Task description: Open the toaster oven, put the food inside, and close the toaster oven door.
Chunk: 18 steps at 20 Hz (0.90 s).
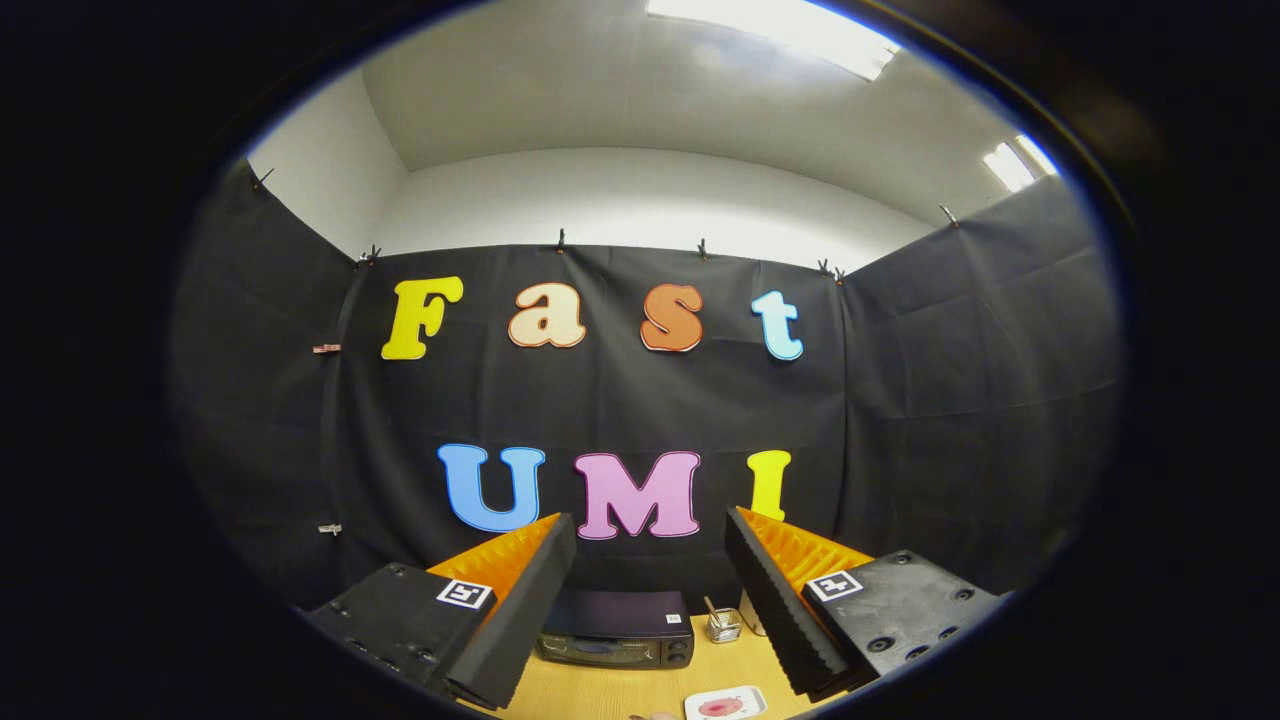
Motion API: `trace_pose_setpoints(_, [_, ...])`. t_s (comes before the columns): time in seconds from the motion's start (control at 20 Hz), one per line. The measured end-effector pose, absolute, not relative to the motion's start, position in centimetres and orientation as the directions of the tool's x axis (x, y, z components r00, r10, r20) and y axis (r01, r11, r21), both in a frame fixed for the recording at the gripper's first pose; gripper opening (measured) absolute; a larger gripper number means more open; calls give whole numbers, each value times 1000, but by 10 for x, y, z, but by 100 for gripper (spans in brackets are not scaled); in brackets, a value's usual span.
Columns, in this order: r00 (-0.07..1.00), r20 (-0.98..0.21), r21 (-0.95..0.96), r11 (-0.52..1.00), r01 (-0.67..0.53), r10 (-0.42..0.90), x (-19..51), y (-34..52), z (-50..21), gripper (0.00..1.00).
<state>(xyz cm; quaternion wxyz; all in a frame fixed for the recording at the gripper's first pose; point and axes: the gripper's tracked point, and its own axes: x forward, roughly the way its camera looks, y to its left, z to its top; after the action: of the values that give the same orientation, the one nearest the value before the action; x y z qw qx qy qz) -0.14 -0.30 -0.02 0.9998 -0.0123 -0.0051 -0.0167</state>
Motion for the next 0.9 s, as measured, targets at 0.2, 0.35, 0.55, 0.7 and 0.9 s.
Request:
trace_pose_setpoints(0.2, [998,13,-23,998,54,-54,-1,4,-5,98])
trace_pose_setpoints(0.35, [998,10,-28,998,56,-56,8,7,-9,98])
trace_pose_setpoints(0.55, [999,26,-25,999,33,-32,45,6,-10,98])
trace_pose_setpoints(0.7, [999,34,-30,999,-14,15,86,5,-16,98])
trace_pose_setpoints(0.9, [997,12,0,997,-72,72,140,8,-40,98])
